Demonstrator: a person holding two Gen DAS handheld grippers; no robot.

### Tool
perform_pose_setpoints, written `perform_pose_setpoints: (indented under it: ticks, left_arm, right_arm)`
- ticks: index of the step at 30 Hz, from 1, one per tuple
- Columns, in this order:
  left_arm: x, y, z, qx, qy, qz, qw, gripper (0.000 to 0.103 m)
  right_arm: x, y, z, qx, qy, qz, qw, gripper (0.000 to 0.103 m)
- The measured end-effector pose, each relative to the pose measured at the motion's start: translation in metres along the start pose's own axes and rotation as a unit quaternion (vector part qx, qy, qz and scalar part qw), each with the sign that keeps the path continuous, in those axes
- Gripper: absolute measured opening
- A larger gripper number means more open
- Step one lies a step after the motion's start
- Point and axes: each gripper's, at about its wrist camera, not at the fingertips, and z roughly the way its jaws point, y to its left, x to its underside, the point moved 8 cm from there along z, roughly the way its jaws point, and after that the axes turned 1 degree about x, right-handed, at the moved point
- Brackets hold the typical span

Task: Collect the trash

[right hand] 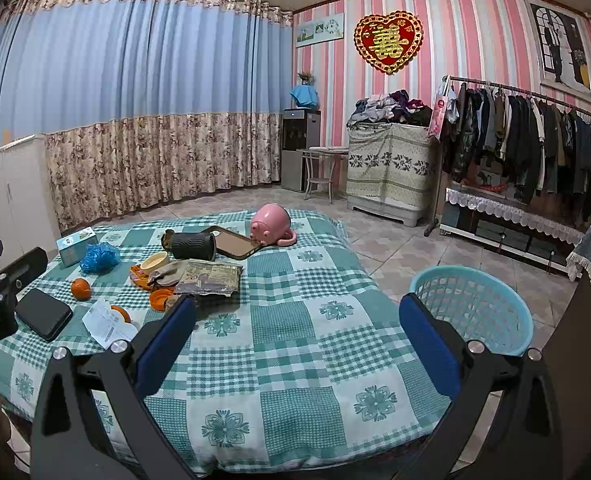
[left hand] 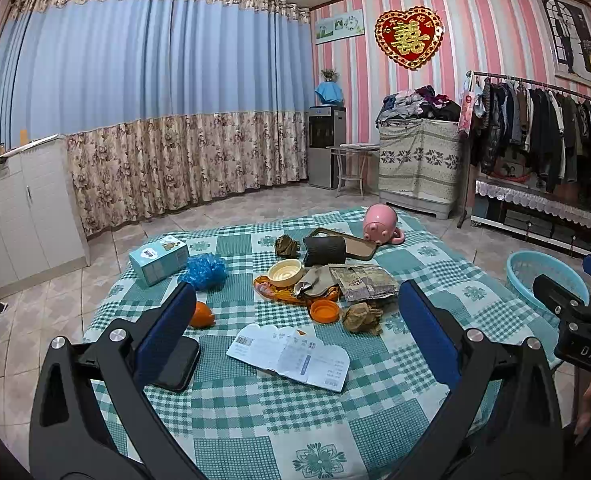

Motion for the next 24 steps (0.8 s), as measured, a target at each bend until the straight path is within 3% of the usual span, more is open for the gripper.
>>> perform_pose_setpoints:
  ticks: [24]
  left_arm:
    - [-0.001, 0.0031, 0.0004, -0.002, -0.002, 0.002, 1.0, 0.098]
  right_arm:
    - [-0.0015, -0.0003, -0.0004, 0.0, -0.002, 0.002, 1.0, 0.099]
